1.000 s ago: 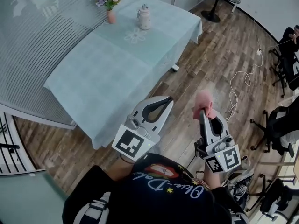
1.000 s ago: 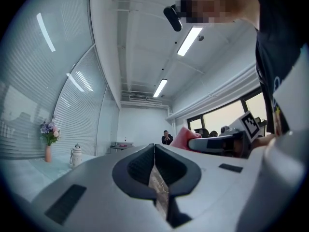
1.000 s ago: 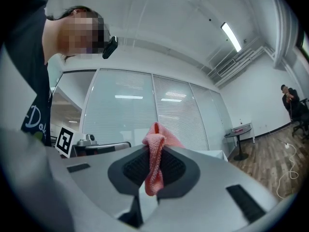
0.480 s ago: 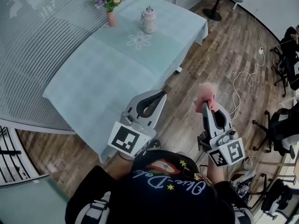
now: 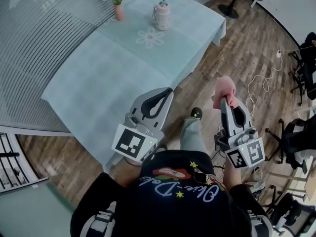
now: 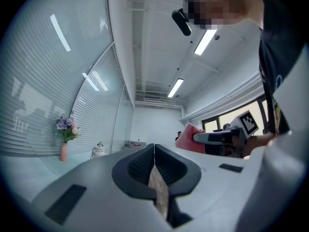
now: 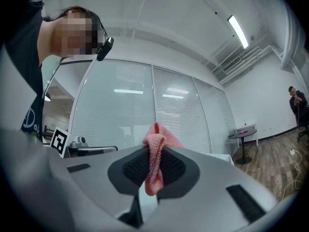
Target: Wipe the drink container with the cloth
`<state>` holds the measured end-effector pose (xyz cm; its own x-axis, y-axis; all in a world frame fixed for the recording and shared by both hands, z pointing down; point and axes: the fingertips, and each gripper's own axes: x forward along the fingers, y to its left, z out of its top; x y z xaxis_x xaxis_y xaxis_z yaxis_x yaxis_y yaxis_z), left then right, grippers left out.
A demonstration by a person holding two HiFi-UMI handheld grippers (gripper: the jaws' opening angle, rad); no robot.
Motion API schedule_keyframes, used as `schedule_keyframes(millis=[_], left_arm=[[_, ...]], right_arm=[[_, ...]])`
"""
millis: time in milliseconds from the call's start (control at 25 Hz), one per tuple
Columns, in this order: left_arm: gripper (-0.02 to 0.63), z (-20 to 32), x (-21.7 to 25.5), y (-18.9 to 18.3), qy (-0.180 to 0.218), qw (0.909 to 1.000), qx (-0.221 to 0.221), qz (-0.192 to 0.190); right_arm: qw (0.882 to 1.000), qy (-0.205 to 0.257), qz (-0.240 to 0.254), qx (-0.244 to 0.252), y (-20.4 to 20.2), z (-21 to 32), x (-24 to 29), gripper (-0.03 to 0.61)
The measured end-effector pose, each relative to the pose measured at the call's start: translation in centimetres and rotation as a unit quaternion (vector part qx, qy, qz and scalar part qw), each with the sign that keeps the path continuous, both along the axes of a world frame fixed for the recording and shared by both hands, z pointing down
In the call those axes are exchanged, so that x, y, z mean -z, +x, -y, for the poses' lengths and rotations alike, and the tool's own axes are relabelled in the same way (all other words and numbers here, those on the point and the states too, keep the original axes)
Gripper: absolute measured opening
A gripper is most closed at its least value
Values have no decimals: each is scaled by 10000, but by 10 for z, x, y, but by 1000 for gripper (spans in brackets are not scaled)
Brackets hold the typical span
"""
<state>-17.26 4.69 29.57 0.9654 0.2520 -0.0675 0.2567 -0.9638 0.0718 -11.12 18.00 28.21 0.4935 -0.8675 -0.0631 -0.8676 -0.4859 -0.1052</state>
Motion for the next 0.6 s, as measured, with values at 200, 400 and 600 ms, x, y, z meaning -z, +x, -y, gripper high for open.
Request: schedule_keyframes(millis=[200, 400, 600], left_arm=[[5, 20, -8, 24, -22, 9992, 392, -48], [5, 45, -11, 69, 131, 9953, 957, 69], [5, 65, -2, 121, 260, 9882, 1503, 142]], right_arm=[[9996, 81, -114, 264, 40, 20, -5, 25], [9960, 289, 68, 843, 100, 54, -14, 25], [9895, 298, 122, 1410, 163, 86, -14, 25]])
